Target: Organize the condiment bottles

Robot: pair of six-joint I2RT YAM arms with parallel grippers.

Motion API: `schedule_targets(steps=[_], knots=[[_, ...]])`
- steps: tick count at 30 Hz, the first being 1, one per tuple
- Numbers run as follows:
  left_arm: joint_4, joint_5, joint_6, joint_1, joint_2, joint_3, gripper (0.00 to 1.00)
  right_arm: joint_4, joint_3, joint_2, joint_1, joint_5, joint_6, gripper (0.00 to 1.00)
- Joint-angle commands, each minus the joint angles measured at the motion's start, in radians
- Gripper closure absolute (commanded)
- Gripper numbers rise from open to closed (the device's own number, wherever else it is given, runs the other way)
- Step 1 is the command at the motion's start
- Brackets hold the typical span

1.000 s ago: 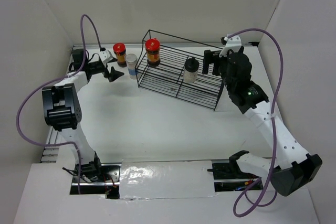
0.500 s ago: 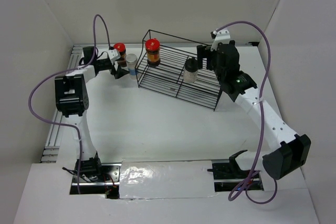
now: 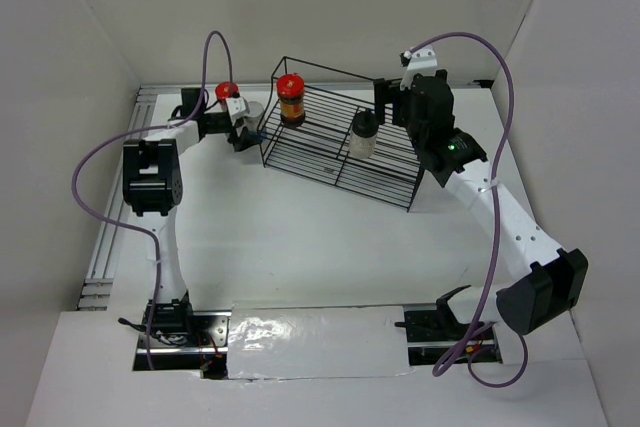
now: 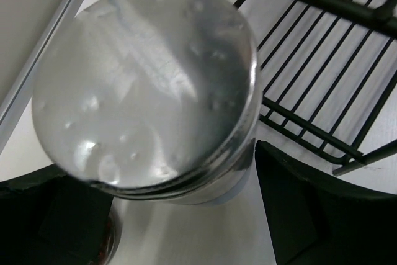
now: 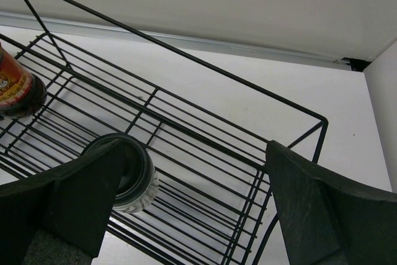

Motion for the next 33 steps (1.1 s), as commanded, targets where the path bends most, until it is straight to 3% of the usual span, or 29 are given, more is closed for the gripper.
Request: schedule_targets(steps=[1, 5, 11, 13, 14, 15, 25, 29, 33], knots=[[0.009, 0.05, 0.008, 0.009, 0.027, 0.057, 0.03, 0.012, 0.044, -0.014, 0.009, 0.03, -0.008, 0.0], [0.017, 0.041, -0.024, 0.001, 0.04, 0.074, 0.18, 0.004, 0.047, -0.014, 0.01, 0.031, -0.005, 0.0], [0.048, 0.07, -0.103, 0.005, 0.029, 0.071, 0.53, -0.007, 0.047, -0.017, 0.01, 0.036, -0.001, 0.0], [0.052, 0.087, -0.149, 0.01, 0.02, 0.068, 0.75, -0.007, 0.042, -0.018, 0.01, 0.033, -0.001, 0.0], [0.061, 0.084, -0.171, 0.012, 0.015, 0.067, 0.93, -0.007, 0.044, -0.018, 0.01, 0.033, -0.001, 0.0], [0.08, 0.069, -0.195, 0.015, 0.012, 0.065, 1.0, -0.007, 0.047, -0.018, 0.01, 0.03, 0.001, 0.0], [0.059, -0.051, -0.403, 0.094, -0.17, 0.045, 1.0, -0.025, 0.073, -0.021, 0.012, 0.002, 0.004, 0.0], [-0.064, -0.106, -0.348, 0.128, -0.299, 0.051, 1.0, -0.062, 0.135, -0.009, 0.016, -0.064, -0.027, 0.0], [-0.184, -0.034, -0.302, 0.176, -0.419, 0.086, 1.0, -0.119, 0.208, -0.006, 0.019, -0.229, -0.08, 0.0]])
